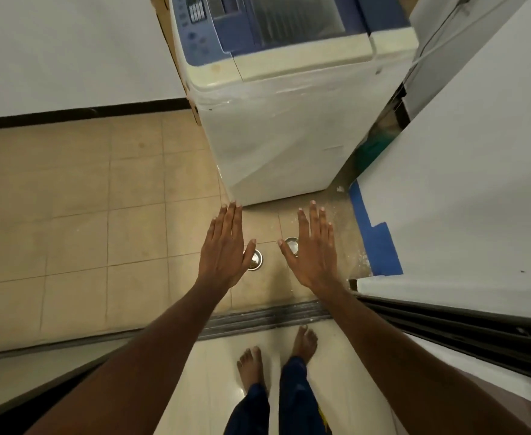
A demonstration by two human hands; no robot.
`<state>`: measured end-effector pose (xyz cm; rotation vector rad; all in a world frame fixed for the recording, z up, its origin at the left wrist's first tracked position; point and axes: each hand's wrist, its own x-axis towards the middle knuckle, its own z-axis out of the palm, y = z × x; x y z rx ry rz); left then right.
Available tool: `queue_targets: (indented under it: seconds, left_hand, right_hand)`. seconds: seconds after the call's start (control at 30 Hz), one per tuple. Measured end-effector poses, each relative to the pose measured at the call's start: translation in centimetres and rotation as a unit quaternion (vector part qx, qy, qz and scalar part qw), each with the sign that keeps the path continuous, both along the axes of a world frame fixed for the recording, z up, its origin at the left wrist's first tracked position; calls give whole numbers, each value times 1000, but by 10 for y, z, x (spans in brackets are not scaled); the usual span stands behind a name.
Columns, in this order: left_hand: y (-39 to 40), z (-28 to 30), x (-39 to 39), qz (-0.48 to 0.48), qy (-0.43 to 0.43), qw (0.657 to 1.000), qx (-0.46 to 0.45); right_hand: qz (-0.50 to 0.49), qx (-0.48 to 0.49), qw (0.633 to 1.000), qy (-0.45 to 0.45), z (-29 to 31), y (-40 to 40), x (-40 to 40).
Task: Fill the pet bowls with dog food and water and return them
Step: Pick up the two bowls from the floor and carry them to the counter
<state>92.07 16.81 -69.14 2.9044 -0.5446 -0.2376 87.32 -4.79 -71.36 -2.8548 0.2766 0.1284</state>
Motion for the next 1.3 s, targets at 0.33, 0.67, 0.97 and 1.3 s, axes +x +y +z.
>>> queue_targets:
  seconds: [0.33,0.67,0.97,1.3]
  left_hand:
    - [-17,-209,11,38,38,998,-31]
    - [-23,-404,4,76,186,959,-200]
    - [-13,-545,-2,270,133,933,-198]
    - [-10,-615,-7,507,192,812,-216]
  right_hand:
    - [8,28,999,20,-206,-23,12]
    - [-114,183,976,18,-406,-36,37]
    - [-339,237,905,98,-543,-66,26]
    - [-443,321,834,72,-640,-100,31]
